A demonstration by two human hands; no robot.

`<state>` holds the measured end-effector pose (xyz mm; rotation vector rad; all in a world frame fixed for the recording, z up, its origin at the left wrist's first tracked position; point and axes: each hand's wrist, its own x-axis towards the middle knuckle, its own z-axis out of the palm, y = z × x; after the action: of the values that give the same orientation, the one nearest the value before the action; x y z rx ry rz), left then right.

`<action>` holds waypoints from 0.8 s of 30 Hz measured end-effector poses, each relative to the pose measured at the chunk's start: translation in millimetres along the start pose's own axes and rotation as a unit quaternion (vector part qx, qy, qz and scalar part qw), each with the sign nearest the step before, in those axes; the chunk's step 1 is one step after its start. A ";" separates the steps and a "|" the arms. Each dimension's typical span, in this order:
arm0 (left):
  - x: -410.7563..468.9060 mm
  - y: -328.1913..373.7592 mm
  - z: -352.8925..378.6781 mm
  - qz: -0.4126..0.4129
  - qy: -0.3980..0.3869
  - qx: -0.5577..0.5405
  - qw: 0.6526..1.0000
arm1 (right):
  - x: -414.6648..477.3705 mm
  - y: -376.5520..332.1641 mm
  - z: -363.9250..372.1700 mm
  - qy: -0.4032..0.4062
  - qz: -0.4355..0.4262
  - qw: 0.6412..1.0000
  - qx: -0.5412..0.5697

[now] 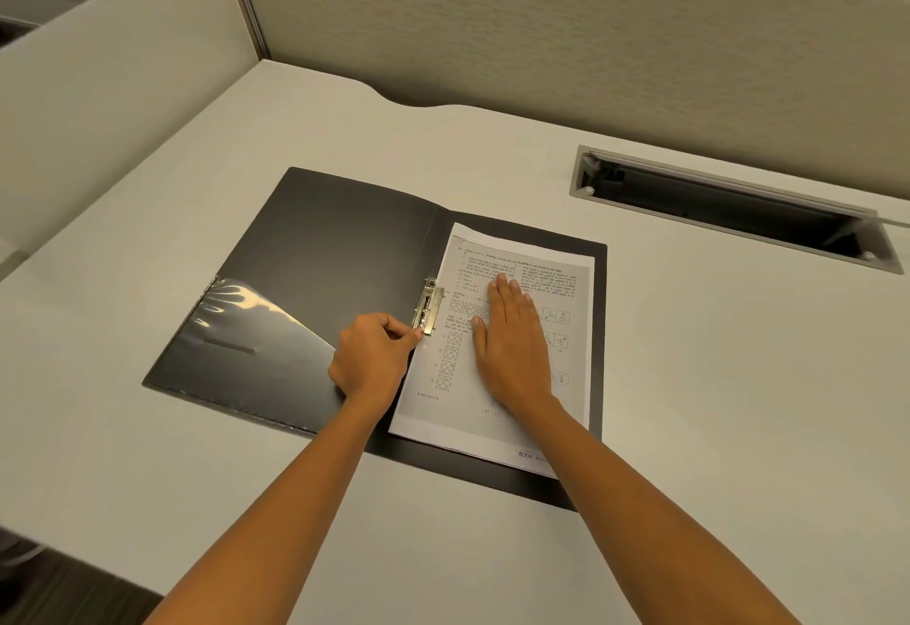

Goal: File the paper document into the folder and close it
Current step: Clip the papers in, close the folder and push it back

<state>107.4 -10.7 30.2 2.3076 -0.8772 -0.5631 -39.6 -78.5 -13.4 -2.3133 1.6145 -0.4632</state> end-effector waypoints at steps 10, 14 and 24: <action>2.1 -2.4 2.8 -0.029 -0.009 -0.024 0.999 | -1.1 0.5 -1.4 -0.005 -0.005 1.000 0.005; 2.4 -2.2 1.7 -0.029 -0.017 -0.016 0.999 | -1.2 0.1 -1.5 -0.008 -0.003 1.000 0.009; 19.1 3.6 -14.1 -0.074 -0.094 0.002 0.993 | -1.9 0.3 -2.6 -0.011 -0.006 1.000 0.020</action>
<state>127.0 -21.0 39.6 2.3646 -0.7967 -0.8547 -41.6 -77.0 -11.3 -2.2923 1.5672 -0.4681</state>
